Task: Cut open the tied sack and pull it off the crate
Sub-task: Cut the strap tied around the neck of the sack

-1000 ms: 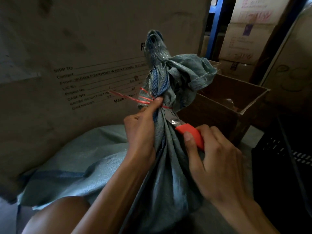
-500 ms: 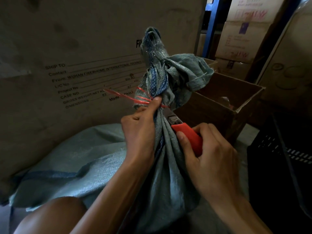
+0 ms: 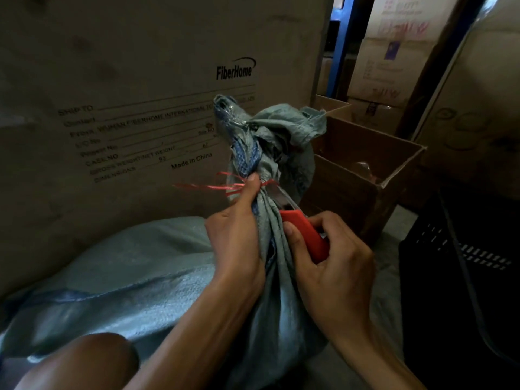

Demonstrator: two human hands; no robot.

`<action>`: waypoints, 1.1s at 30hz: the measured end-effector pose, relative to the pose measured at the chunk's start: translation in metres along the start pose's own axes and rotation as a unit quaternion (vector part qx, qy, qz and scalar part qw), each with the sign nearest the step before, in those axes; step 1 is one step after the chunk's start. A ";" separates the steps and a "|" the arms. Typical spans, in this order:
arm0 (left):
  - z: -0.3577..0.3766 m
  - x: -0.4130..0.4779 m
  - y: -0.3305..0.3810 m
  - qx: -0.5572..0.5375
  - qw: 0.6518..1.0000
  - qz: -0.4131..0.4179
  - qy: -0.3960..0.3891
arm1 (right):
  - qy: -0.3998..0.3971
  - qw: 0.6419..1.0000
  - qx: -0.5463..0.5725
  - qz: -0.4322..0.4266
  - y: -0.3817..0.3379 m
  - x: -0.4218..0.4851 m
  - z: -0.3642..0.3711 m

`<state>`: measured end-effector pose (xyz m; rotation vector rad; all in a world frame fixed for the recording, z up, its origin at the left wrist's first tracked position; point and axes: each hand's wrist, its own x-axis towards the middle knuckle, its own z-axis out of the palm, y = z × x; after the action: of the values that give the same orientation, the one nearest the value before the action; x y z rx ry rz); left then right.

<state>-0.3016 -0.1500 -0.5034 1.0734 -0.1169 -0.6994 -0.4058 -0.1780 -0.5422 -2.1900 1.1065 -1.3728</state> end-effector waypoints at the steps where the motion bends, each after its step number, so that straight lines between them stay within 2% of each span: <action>1: 0.001 0.001 -0.002 0.001 1.000 0.010 -0.002 | -0.003 1.000 0.009 0.005 -0.001 0.001 -0.001; 9: 0.000 0.006 -0.006 0.005 0.997 0.078 -0.018 | -0.019 0.999 0.026 0.021 -0.002 0.006 -0.005; 18: -0.001 0.008 -0.005 0.014 0.997 0.068 -0.026 | -0.056 0.998 -0.025 0.000 0.002 0.006 -0.015; 23: 0.000 0.006 -0.007 0.034 0.996 0.074 -0.028 | -0.046 0.999 -0.029 0.008 0.004 0.005 -0.016; 29: 0.002 0.001 -0.010 0.075 0.986 0.144 -0.049 | -0.027 0.999 -0.020 -0.004 0.007 0.005 -0.017; 31: 0.001 0.002 -0.008 0.074 0.987 0.137 -0.048 | -0.013 0.999 -0.024 -0.020 0.007 0.006 -0.018; 33: 0.002 0.001 -0.004 0.062 0.992 0.097 -0.054 | 0.012 0.999 -0.032 -0.032 0.007 0.005 -0.018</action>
<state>-0.3034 -0.1535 -0.5065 1.1260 -0.3577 -0.5811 -0.4232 -0.1844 -0.5351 -2.2791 1.1112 -1.4124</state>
